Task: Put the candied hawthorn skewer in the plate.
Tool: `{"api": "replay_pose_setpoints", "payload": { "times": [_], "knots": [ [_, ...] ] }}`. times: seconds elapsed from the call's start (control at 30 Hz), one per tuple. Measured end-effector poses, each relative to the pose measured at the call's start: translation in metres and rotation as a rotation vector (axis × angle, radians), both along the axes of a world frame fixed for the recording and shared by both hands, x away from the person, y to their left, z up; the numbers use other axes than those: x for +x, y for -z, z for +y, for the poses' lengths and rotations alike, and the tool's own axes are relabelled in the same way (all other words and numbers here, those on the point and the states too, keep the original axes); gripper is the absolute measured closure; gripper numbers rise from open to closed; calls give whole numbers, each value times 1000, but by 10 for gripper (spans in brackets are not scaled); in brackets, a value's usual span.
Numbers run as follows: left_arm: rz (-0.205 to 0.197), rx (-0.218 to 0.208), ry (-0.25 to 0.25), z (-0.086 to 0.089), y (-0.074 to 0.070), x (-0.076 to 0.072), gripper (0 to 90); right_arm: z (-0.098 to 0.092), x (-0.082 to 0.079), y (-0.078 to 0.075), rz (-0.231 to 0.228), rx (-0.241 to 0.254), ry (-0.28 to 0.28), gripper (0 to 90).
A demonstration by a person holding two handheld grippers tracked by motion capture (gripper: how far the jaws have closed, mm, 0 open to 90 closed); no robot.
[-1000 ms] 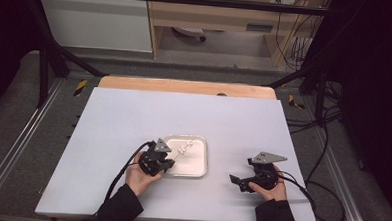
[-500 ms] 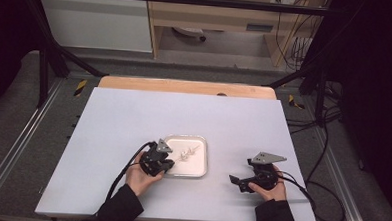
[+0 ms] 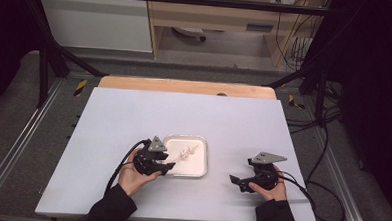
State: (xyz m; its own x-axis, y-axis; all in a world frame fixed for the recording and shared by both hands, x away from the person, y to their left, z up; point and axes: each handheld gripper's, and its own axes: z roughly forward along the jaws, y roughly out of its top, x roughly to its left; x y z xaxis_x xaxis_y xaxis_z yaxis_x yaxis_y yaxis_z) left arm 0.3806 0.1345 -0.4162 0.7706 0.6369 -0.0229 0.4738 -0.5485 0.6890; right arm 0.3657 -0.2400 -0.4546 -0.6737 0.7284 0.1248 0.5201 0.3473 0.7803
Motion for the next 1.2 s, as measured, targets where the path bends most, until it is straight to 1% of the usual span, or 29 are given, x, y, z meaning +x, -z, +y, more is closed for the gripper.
{"api": "replay_pose_setpoints", "payload": {
  "times": [0.13, 0.17, 0.27, 0.33, 0.37, 0.4, 0.43, 0.47, 0.5, 0.6, 0.63, 0.7, 0.73, 0.77, 0.8, 1.0, 1.07, 1.1, 1.2],
  "knots": [
    [-10, 4, 8, 4, -4, -2, 447, 0, 0, -1, 1, 6, 4, 8],
    [-13, 5, 7, 9, -6, -4, 423, 0, 0, -1, -2, 5, 4, 8],
    [-4, -4, 11, 14, -7, -5, 352, -1, 0, -1, -1, 7, 6, 8],
    [-10, 6, 10, 19, -8, -6, 299, -1, -1, -1, 2, 10, 11, 8],
    [-12, 4, 10, 22, -9, -7, 268, -2, -1, -1, 2, 10, 11, 8],
    [-4, -12, 17, 29, -8, -9, 238, -2, -1, -1, 1, 11, 11, 8],
    [-4, -12, 17, 29, -8, -9, 212, -2, -1, -1, 1, 11, 11, 8],
    [-8, -16, 12, 38, -6, -11, 191, -2, -1, -2, 1, 14, 12, 8],
    [-8, -16, 12, 38, -6, -11, 175, -2, -1, -2, 1, 14, 12, 8],
    [-4, -39, -7, 51, -2, -14, 145, -2, -1, -2, -2, 14, 11, 8],
    [-8, -45, -20, 60, 2, -16, 137, -2, -1, -2, -3, 13, 11, 8],
    [-11, -48, -37, 68, 5, -18, 123, -2, -1, -2, 1, 14, 12, 7],
    [-11, -48, -37, 68, 5, -18, 114, -2, -1, -2, 5, 16, 14, 7],
    [-11, -51, -43, 72, 8, -20, 114, -2, -1, -2, 5, 16, 14, 7],
    [-9, -54, -50, 78, 11, -21, 94, -2, -2, -2, 8, 16, 14, 7],
    [-16, -88, -109, 102, 23, -28, 86, -2, -2, -1, 3, 7, 10, 7],
    [-22, -94, -126, 110, 26, -30, 84, -1, -2, -1, 2, 4, 5, 7],
    [-26, -97, -131, 113, 28, -31, 83, -1, -3, -1, 10, 5, 5, 7],
    [-23, -85, -136, 120, 33, -31, 83, -1, -4, -1, 10, 2, 5, 7]
  ]
}}
